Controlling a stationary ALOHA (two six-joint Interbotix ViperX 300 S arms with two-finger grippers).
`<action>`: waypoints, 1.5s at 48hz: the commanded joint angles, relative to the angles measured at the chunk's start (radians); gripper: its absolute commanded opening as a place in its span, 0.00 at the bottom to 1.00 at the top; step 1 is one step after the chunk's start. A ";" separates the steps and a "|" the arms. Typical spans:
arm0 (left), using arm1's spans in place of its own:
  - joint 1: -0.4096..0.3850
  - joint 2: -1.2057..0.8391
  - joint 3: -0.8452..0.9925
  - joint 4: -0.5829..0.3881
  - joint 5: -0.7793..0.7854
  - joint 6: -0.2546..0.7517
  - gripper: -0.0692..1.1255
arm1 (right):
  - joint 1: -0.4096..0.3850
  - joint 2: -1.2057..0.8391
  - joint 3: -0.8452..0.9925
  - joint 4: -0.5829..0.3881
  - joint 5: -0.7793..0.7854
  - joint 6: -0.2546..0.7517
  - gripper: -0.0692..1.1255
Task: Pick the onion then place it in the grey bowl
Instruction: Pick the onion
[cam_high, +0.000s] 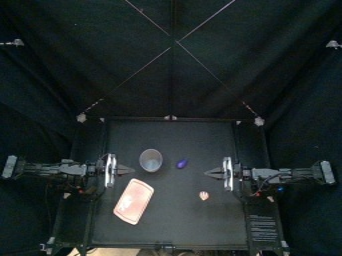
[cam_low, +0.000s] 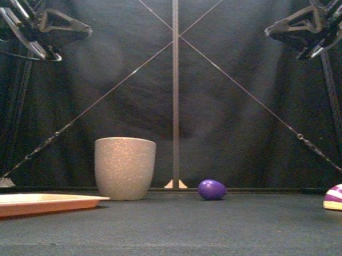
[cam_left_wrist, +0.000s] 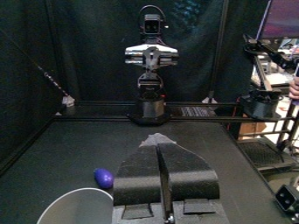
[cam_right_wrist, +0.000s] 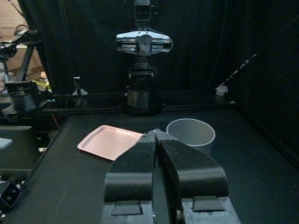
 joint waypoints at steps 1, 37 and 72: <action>0.003 0.003 -0.017 -0.002 0.040 -0.002 0.08 | 0.005 0.017 -0.006 0.012 0.008 0.011 0.18; 0.043 -0.026 -0.130 -0.002 0.333 0.002 0.07 | 0.003 0.058 -0.087 0.175 0.403 0.216 0.97; 0.058 -0.026 -0.123 -0.031 0.311 -0.002 0.07 | 0.155 0.449 -0.094 0.087 0.689 0.216 0.92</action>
